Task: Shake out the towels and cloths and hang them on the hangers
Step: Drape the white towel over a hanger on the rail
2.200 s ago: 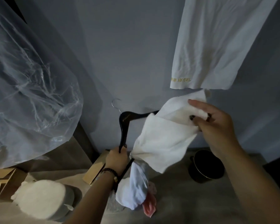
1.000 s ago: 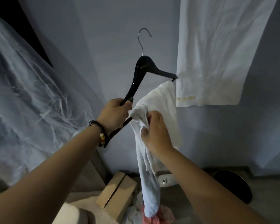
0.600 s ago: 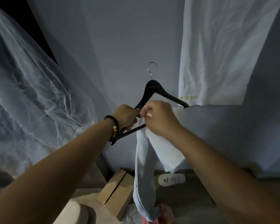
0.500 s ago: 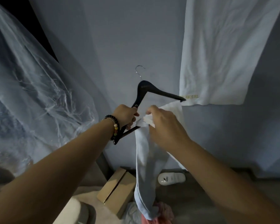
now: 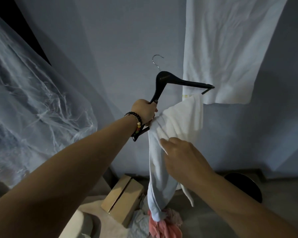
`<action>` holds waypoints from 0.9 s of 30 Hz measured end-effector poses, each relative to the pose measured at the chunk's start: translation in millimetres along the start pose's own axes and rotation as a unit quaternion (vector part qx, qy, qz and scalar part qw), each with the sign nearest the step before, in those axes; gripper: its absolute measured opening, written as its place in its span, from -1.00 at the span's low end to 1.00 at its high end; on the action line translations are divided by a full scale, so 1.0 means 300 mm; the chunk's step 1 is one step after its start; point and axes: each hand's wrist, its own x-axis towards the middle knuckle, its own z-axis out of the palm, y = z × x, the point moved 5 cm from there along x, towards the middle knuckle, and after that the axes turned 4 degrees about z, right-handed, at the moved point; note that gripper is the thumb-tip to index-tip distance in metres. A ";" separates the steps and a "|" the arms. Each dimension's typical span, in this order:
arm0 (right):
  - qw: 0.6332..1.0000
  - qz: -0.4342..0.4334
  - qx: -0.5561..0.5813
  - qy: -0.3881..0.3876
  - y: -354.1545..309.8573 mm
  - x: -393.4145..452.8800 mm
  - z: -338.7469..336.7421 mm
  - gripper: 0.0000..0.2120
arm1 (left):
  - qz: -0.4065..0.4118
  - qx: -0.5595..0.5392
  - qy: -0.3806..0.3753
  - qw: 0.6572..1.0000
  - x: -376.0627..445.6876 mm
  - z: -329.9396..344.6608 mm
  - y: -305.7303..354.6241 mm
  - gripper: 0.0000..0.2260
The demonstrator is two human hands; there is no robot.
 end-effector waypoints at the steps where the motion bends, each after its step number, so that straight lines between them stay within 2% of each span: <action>1: 1.000 -0.003 -0.016 -0.008 0.013 -0.008 0.009 -0.76 | -0.001 0.005 -0.005 1.000 0.002 0.015 0.008 -0.66; 3: 0.999 0.006 -0.032 -0.013 0.030 -0.033 0.006 -0.75 | -0.010 0.014 -0.010 1.000 0.008 0.037 0.010 -0.65; 5: 0.999 0.035 0.006 0.011 0.032 -0.055 -0.026 -0.73 | -0.023 0.020 -0.017 0.999 0.015 0.055 -0.001 -0.65; 9: 0.997 0.035 0.072 0.017 0.035 -0.075 -0.026 -0.83 | -0.050 0.018 -0.033 0.998 0.019 0.076 -0.032 -0.70; 13: 0.987 0.044 0.142 0.057 0.042 -0.068 -0.005 -0.71 | -0.033 0.050 -0.014 0.998 0.016 0.067 -0.052 -0.68; 15: 0.982 0.042 0.176 0.057 0.030 -0.064 0.004 -0.76 | 0.008 0.090 -0.002 0.996 0.005 0.042 -0.047 -0.68; 18: 0.974 0.024 0.224 0.017 0.024 -0.071 0.034 -0.80 | 0.112 0.174 0.020 0.978 -0.049 -0.022 -0.007 -0.71; 20: 0.947 0.047 0.313 -0.044 0.054 -0.070 0.043 -0.75 | 0.184 0.217 0.040 0.958 -0.101 -0.079 0.032 -0.72; 21: 0.927 0.082 0.364 -0.042 0.093 -0.061 0.032 -0.70 | 0.213 0.228 0.052 0.949 -0.127 -0.113 0.051 -0.74; 22: 0.910 0.125 0.396 0.022 0.155 -0.041 0.002 -0.66 | 0.233 0.231 0.065 0.942 -0.150 -0.151 0.067 -0.75; 24: 0.877 0.228 0.373 0.198 0.319 0.009 -0.082 -0.60 | 0.252 0.213 0.091 0.940 -0.181 -0.229 0.084 -0.75; 25: 0.857 0.275 0.366 0.234 0.385 0.040 -0.116 -0.53 | 0.255 0.197 0.102 0.941 -0.192 -0.267 0.084 -0.73; 27: 0.838 0.317 0.400 0.194 0.477 0.132 -0.125 -0.47 | 0.248 0.166 0.114 0.948 -0.207 -0.325 0.068 -0.71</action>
